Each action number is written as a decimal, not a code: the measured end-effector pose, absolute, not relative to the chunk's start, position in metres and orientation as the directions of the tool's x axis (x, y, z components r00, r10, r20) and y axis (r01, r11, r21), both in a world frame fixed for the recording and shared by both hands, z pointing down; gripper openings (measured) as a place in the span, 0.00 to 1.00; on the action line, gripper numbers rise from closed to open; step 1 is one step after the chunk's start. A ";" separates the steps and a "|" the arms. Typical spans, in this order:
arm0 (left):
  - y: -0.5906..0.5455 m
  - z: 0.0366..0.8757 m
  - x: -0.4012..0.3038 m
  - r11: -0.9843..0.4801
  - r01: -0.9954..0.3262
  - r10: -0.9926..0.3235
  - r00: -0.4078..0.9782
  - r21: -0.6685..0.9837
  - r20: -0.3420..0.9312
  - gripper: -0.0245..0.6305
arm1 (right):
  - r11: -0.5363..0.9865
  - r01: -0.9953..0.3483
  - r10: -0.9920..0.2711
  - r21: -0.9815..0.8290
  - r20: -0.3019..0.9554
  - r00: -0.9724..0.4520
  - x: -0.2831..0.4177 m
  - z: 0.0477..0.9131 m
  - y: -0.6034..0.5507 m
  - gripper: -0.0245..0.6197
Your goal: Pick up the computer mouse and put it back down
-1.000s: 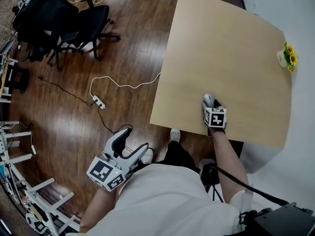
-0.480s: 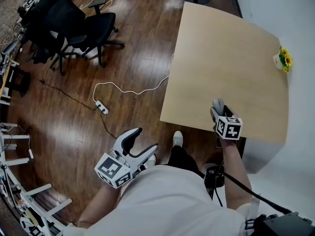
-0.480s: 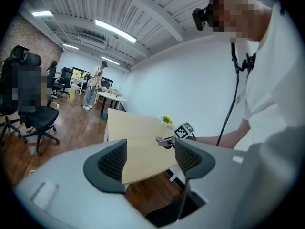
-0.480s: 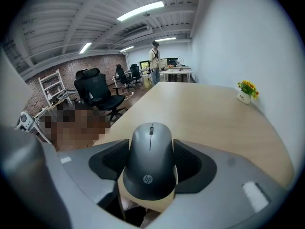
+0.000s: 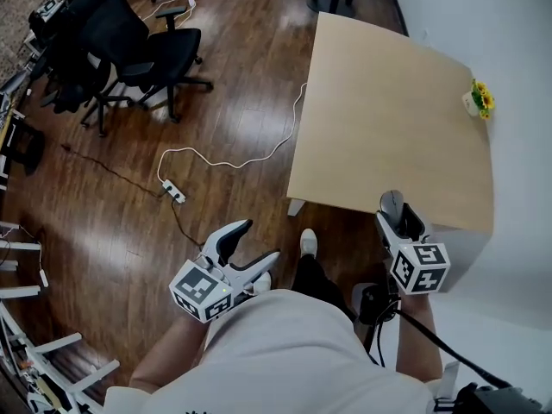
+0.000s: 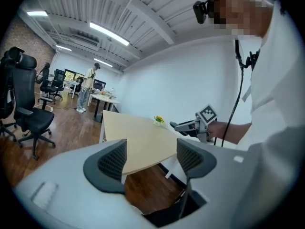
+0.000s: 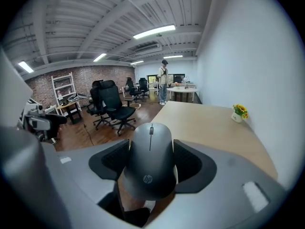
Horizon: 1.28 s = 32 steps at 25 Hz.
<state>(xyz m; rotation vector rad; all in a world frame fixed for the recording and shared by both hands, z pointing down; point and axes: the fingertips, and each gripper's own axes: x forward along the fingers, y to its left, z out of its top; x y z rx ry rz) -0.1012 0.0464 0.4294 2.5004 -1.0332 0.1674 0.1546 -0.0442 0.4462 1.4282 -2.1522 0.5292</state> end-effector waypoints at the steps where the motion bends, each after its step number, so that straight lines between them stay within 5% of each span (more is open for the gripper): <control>1: 0.050 0.429 -0.103 -0.634 -0.693 -0.643 0.719 0.342 0.265 0.52 | 0.376 -0.925 -0.738 -0.043 0.590 -0.327 0.152 0.437 -0.034 0.50; 32: 0.075 0.430 -0.104 -0.671 -0.642 -0.596 0.765 0.371 0.245 0.52 | 0.310 -0.944 -0.774 -0.113 0.547 -0.319 0.155 0.427 0.007 0.50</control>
